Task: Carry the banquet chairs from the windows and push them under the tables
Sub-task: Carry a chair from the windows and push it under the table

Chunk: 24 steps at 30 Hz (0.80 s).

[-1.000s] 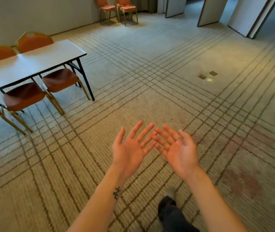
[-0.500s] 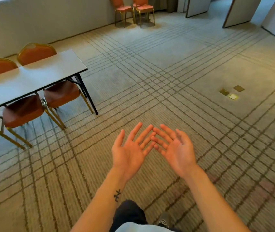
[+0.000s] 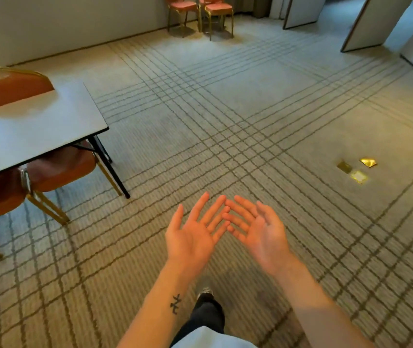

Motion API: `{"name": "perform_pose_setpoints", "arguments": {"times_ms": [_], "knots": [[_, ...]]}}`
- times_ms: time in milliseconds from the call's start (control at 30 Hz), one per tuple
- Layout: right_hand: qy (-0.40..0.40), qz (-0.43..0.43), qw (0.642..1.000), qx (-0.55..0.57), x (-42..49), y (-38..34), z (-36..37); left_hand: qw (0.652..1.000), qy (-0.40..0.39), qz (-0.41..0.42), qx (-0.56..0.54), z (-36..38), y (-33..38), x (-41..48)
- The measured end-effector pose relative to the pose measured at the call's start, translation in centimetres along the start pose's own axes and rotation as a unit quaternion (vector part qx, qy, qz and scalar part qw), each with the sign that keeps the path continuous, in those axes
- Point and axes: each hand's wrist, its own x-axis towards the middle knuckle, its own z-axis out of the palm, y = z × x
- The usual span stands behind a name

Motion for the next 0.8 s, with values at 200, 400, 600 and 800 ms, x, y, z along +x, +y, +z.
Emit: {"name": "perform_pose_setpoints", "arguments": {"times_ms": [200,400,600,800], "knots": [[0.022,-0.015,0.999,0.026,11.8,-7.3,3.3,0.998,-0.031,-0.017,0.043,5.5,7.8,12.0],[0.027,-0.022,0.999,0.027,23.5,-14.2,3.9,0.999,-0.029,-0.030,0.031,9.9,12.2,24.5],[0.022,-0.016,0.998,0.058,38.0,-21.4,1.1,0.999,-0.010,-0.032,0.011,14.6,14.2,39.6],[-0.006,0.001,0.997,0.076,51.9,-31.9,0.7,1.000,0.000,-0.008,0.011,22.6,17.8,53.6]]}}
